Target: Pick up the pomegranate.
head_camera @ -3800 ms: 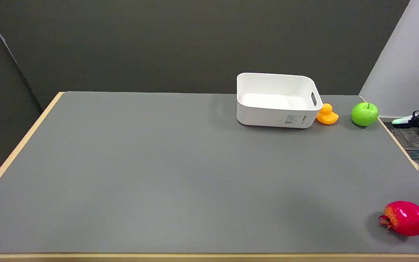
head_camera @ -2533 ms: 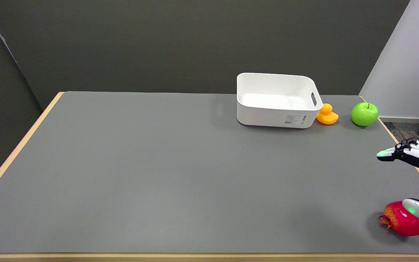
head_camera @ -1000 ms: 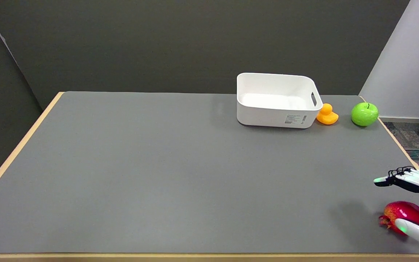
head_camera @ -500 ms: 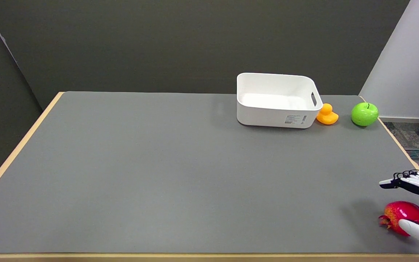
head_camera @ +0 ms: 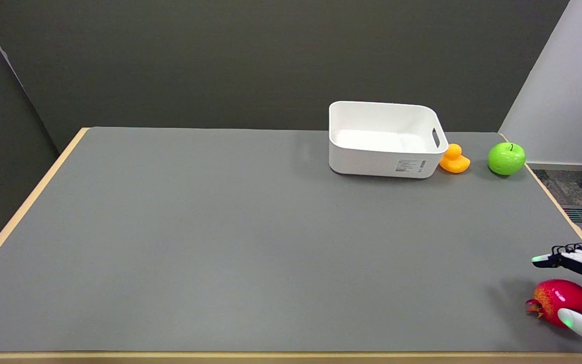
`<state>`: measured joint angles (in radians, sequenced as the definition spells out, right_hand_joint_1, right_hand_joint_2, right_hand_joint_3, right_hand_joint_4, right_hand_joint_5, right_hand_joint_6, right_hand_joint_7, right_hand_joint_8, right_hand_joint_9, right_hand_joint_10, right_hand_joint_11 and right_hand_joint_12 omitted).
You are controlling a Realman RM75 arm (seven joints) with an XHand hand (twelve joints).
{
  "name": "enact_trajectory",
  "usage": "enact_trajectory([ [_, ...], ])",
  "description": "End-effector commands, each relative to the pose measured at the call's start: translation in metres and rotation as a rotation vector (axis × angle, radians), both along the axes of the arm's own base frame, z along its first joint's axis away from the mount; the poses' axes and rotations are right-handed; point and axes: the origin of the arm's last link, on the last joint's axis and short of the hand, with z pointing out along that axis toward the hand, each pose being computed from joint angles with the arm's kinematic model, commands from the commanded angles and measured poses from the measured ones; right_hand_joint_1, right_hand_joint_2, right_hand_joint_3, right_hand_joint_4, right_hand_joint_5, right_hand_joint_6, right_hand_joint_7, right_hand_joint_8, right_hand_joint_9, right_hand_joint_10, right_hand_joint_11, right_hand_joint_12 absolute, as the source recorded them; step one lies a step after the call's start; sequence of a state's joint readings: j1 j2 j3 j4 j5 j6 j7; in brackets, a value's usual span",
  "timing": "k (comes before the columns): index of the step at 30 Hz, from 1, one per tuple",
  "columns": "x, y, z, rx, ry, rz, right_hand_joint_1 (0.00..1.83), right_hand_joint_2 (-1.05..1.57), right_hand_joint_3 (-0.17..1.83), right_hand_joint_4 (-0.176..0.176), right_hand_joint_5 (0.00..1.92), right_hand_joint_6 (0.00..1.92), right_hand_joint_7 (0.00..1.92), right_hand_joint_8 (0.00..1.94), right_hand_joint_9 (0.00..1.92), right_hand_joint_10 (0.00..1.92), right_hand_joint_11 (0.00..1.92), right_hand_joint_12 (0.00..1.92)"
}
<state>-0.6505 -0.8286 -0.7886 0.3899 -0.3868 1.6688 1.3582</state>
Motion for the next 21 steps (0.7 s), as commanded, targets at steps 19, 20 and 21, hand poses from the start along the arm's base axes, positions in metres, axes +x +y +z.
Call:
enact_trajectory([
  [19,-0.0081,0.003,-0.0011,0.048,0.001,-0.071,0.57,0.6,0.96,0.05,0.32,0.62,0.39,0.49,0.25,0.8,0.13,1.28],
  [20,-0.0082,0.0026,-0.0014,0.052,0.015,-0.069,0.6,0.6,0.93,0.05,0.32,0.61,0.4,0.47,0.25,0.81,0.13,1.29],
  [21,-0.0084,0.0025,-0.0017,0.055,0.024,-0.068,0.64,0.61,0.91,0.049,0.33,0.6,0.42,0.44,0.24,0.82,0.13,1.31],
])
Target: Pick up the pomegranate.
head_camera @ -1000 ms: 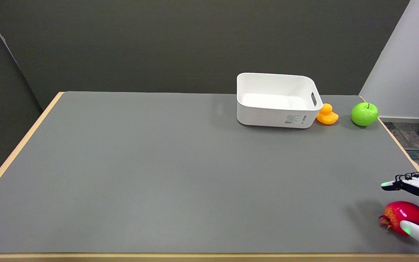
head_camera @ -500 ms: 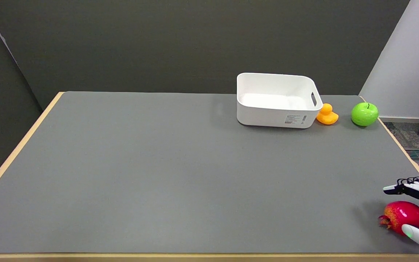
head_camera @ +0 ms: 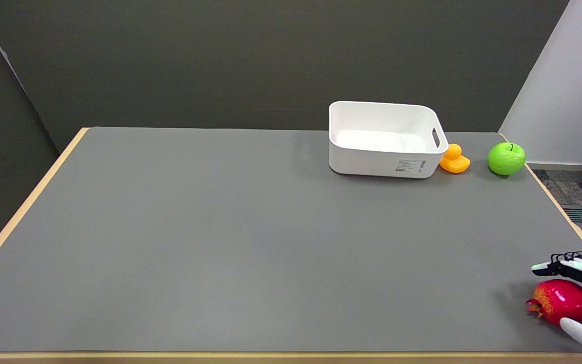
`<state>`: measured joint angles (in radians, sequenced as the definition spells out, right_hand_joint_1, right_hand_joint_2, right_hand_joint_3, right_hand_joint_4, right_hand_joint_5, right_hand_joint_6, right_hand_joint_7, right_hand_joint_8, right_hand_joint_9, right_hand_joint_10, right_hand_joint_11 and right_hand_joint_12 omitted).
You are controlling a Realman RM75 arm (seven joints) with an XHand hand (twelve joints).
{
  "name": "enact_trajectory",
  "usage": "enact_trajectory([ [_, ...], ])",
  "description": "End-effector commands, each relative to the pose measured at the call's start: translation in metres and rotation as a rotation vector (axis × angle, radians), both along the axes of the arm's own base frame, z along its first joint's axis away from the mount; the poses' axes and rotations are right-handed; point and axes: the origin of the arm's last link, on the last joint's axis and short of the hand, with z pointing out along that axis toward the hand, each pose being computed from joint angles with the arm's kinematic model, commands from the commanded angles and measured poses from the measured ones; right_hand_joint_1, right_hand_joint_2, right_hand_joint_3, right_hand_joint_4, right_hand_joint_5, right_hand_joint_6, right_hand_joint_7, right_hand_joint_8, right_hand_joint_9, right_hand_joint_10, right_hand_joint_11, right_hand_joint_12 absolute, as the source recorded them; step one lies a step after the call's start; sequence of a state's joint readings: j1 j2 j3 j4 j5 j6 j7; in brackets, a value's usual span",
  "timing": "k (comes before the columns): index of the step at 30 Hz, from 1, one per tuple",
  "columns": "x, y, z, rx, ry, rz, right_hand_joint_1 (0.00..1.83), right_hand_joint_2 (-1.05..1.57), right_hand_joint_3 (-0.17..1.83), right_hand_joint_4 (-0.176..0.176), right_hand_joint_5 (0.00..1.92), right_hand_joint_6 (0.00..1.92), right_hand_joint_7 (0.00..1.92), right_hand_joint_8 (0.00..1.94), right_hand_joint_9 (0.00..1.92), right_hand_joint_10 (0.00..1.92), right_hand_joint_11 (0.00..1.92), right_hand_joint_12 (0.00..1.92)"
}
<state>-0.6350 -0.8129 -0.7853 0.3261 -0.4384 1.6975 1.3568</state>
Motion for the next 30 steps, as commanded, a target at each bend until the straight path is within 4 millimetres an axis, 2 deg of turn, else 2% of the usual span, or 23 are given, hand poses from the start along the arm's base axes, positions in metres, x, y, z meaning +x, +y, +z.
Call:
enact_trajectory([
  [1,-0.003,-0.004,-0.002,0.05,0.043,-0.026,0.65,0.61,0.9,0.048,0.33,0.59,0.42,0.44,0.24,0.83,0.13,1.32],
  [11,-0.001,-0.011,-0.006,0.06,0.039,0.043,0.83,0.63,0.95,0.056,0.35,0.65,0.46,0.47,0.33,0.9,0.2,1.37],
  [13,-0.001,-0.013,-0.008,0.061,0.027,0.075,0.9,0.67,0.94,0.073,0.41,0.83,0.52,0.55,0.42,0.98,0.26,1.42],
  [15,-0.001,-0.013,-0.009,0.06,0.02,0.087,0.93,0.68,0.94,0.081,0.43,0.89,0.54,0.58,0.45,1.01,0.28,1.44],
  [17,-0.001,-0.015,-0.009,0.059,0.017,0.094,0.96,0.72,0.92,0.096,0.47,1.02,0.61,0.74,0.53,1.08,0.34,1.5],
  [23,-0.004,-0.018,-0.008,0.043,0.023,0.098,1.02,0.79,0.94,0.105,0.51,1.13,0.68,0.91,0.62,1.2,0.4,1.55],
  [24,-0.003,-0.019,-0.01,0.052,0.016,0.107,1.04,0.84,0.85,0.085,0.51,1.19,0.7,0.97,0.63,1.21,0.41,1.56],
  [26,-0.002,-0.02,-0.011,0.057,0.013,0.113,1.14,1.18,0.2,-0.06,0.56,1.61,0.81,1.32,0.69,1.26,0.44,1.61],
  [27,-0.002,-0.02,-0.011,0.057,0.013,0.115,1.15,1.19,0.19,-0.059,0.56,1.61,0.81,1.32,0.69,1.26,0.44,1.61],
  [28,0.019,-0.009,-0.03,0.207,-0.083,0.182,1.15,1.2,0.17,-0.058,0.56,1.61,0.81,1.32,0.7,1.26,0.45,1.61],
  [29,0.003,-0.02,-0.015,0.091,-0.008,0.136,1.15,1.18,0.2,-0.062,0.57,1.6,0.83,1.31,0.72,1.27,0.47,1.61],
  [30,-0.002,-0.023,-0.011,0.057,0.014,0.124,1.16,1.16,0.22,-0.066,0.57,1.59,0.84,1.31,0.74,1.29,0.48,1.61],
])
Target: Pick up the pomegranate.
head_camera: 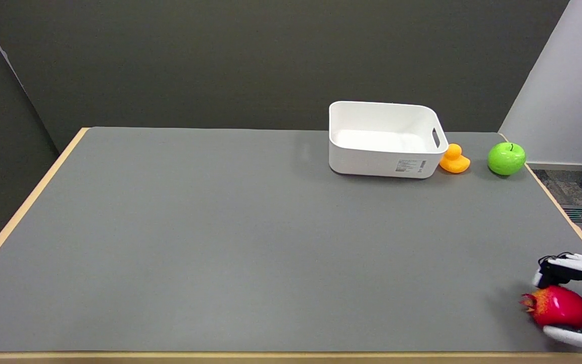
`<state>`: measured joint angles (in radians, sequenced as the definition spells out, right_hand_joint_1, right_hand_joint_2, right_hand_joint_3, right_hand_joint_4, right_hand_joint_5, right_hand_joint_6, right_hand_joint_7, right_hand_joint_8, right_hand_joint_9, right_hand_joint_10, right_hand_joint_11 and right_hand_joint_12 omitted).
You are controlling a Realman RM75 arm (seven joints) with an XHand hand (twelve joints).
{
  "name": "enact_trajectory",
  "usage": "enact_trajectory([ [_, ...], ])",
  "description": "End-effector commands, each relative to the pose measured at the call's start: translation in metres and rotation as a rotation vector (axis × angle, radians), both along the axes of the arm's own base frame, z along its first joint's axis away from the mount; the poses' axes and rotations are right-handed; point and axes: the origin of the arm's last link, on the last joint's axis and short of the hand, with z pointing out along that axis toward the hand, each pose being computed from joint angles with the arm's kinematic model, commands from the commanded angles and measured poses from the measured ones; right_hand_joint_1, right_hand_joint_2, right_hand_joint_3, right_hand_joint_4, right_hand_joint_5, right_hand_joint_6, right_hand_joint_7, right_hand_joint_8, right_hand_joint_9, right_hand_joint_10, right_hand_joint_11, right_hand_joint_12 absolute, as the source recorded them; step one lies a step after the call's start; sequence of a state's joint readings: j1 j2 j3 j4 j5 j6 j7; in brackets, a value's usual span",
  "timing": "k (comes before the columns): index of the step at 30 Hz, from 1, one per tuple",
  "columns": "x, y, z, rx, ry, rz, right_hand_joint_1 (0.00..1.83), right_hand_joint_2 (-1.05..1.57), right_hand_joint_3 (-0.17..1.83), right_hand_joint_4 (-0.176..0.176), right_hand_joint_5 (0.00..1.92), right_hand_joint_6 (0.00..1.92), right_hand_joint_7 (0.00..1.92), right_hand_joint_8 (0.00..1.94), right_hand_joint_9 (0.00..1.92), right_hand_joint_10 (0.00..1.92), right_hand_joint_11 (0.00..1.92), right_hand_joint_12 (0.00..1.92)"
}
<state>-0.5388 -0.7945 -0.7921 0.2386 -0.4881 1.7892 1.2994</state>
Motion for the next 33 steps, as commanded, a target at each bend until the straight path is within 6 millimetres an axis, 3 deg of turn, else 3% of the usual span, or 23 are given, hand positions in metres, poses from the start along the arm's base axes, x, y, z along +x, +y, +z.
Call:
enact_trajectory([
  [1,0.0,-0.011,-0.003,0.007,-0.01,0.06,1.16,1.17,0.21,-0.067,0.57,1.58,0.84,1.31,0.75,1.27,0.5,1.58],
  [2,0.001,-0.012,-0.003,0.007,-0.007,0.069,1.16,1.17,0.2,-0.066,0.57,1.58,0.84,1.31,0.76,1.25,0.51,1.56],
  [5,0.011,-0.017,0.001,-0.005,0.0,0.128,1.33,1.16,0.15,-0.151,0.6,1.56,0.86,1.27,0.71,1.44,0.52,1.57],
  [24,0.046,-0.058,0.014,0.007,0.043,0.326,1.34,1.13,0.21,-0.157,0.61,1.55,0.87,1.28,0.72,1.43,0.55,1.57],
  [33,0.07,-0.101,0.02,-0.016,0.037,0.519,1.34,1.12,0.22,-0.157,0.6,1.54,0.86,1.25,0.76,1.44,0.6,1.61],
])
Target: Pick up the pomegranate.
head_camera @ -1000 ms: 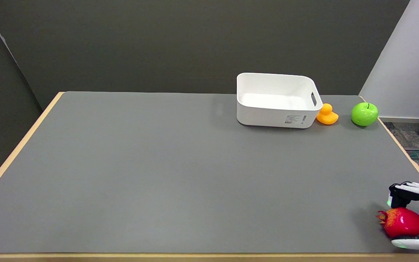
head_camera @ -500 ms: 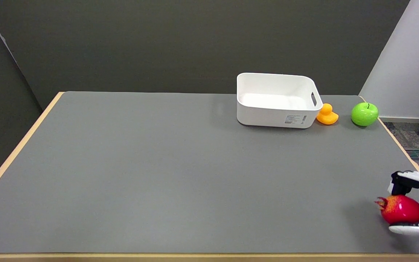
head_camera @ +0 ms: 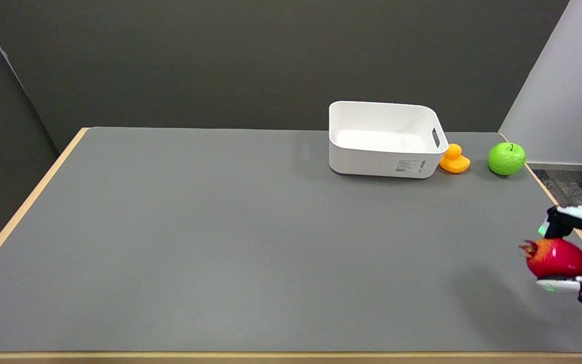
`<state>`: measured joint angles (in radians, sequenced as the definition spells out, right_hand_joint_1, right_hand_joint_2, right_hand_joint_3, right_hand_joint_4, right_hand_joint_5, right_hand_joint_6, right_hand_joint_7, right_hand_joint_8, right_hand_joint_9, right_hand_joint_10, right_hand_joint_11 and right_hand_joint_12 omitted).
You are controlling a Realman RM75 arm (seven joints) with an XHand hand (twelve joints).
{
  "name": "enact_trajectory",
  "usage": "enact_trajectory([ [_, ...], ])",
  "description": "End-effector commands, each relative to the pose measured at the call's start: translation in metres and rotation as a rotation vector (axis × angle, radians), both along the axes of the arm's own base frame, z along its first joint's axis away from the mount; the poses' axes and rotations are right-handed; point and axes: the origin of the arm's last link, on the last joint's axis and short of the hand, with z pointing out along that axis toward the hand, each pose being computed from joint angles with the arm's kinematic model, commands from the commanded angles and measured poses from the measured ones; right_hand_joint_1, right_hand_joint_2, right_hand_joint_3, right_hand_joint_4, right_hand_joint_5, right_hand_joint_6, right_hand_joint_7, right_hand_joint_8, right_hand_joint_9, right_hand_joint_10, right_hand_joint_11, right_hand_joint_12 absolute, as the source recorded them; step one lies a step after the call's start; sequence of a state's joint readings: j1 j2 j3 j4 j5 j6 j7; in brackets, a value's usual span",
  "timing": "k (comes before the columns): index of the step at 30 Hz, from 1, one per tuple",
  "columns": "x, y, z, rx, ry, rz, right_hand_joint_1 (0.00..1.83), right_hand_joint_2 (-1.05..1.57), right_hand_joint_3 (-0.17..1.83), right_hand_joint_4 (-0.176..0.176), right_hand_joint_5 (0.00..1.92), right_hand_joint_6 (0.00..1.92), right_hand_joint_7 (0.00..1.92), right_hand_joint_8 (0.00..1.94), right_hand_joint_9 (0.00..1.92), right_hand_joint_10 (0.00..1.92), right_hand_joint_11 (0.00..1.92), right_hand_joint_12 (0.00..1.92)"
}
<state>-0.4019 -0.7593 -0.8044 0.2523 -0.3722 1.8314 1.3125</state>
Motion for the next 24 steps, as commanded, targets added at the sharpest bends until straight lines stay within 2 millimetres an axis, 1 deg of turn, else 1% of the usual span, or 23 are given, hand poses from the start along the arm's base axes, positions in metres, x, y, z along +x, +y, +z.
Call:
enact_trajectory([
  [1,0.04,-0.062,0.011,-0.019,0.001,0.289,1.34,1.13,0.2,-0.154,0.59,1.54,0.84,1.25,0.78,1.46,0.6,1.6],
  [5,0.054,-0.09,0.009,-0.01,-0.014,0.348,1.34,1.1,0.25,-0.152,0.59,1.52,0.85,1.23,0.81,1.49,0.61,1.63],
  [13,0.076,-0.142,-0.01,0.003,-0.091,0.413,1.35,1.04,0.35,-0.161,0.61,1.49,0.87,1.21,0.83,1.51,0.6,1.67],
  [15,0.088,-0.161,-0.018,0.027,-0.077,0.413,1.35,1.03,0.36,-0.162,0.61,1.49,0.87,1.21,0.83,1.51,0.6,1.67],
  [17,0.101,-0.175,-0.024,0.047,-0.047,0.415,1.35,1.02,0.4,-0.165,0.62,1.5,0.88,1.22,0.82,1.48,0.61,1.67],
  [18,0.109,-0.182,-0.024,0.047,-0.031,0.412,1.35,1.0,0.43,-0.168,0.64,1.52,0.9,1.25,0.79,1.45,0.61,1.68],
  [19,0.112,-0.185,-0.024,0.043,-0.024,0.408,1.35,0.99,0.45,-0.171,0.65,1.54,0.92,1.26,0.77,1.42,0.62,1.68],
  [21,0.121,-0.198,-0.023,0.036,-0.007,0.396,1.35,0.99,0.45,-0.17,0.65,1.54,0.92,1.26,0.77,1.42,0.62,1.68],
  [23,0.13,-0.218,-0.026,0.044,-0.001,0.407,1.35,1.05,0.34,-0.159,0.64,1.56,0.9,1.25,0.75,1.44,0.63,1.64],
  [24,0.131,-0.223,-0.026,0.047,-0.004,0.409,1.35,1.05,0.34,-0.158,0.64,1.56,0.9,1.25,0.75,1.44,0.63,1.65],
])
